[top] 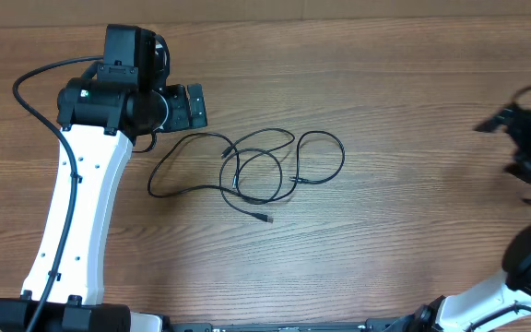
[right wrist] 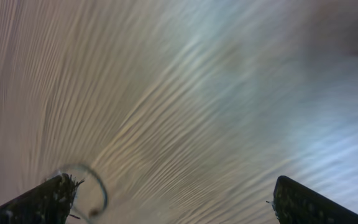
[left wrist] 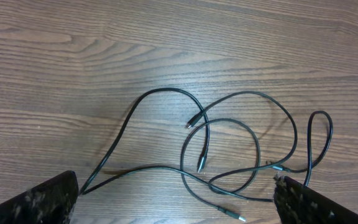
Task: Untangle cables
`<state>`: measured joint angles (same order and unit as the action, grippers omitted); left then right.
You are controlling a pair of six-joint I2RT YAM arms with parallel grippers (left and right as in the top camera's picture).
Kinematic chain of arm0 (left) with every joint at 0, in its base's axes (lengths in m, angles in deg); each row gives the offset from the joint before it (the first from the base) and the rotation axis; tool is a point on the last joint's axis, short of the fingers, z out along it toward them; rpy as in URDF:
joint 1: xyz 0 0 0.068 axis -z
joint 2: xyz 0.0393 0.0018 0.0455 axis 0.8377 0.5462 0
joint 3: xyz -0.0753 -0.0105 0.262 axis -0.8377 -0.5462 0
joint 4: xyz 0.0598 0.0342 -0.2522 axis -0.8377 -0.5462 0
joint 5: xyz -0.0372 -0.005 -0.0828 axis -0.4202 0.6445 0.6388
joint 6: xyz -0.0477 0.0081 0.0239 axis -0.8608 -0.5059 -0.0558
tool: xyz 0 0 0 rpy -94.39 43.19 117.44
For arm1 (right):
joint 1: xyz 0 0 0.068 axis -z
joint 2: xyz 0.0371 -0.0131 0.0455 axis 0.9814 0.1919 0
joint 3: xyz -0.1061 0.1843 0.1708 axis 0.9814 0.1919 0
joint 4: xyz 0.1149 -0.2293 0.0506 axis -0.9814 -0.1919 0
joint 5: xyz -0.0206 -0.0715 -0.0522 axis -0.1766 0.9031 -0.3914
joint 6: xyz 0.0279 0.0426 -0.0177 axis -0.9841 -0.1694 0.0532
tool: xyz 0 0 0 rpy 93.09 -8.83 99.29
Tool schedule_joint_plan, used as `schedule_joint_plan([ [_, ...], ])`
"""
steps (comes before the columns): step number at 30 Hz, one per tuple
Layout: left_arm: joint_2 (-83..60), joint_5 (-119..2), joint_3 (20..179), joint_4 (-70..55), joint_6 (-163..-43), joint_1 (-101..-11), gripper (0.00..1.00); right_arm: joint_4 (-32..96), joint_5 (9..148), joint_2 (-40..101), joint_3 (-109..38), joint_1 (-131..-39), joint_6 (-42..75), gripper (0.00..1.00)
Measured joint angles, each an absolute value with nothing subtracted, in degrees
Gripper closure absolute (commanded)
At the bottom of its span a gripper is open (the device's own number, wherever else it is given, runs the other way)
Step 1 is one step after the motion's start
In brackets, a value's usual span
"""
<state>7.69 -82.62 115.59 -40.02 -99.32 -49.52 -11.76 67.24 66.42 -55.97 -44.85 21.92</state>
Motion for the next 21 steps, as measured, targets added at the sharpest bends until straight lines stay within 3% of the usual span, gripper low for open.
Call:
schedule_joint_plan([
  [11,7.7,-82.6,115.6,-40.0,-99.3,-49.5,0.0,-11.2,68.9,66.4,-56.0,-72.3,23.0,0.0],
  [21,7.7,-82.6,115.6,-40.0,-99.3,-49.5,0.0,-3.8,69.5,66.4,-50.0,-90.5,21.0,0.0],
])
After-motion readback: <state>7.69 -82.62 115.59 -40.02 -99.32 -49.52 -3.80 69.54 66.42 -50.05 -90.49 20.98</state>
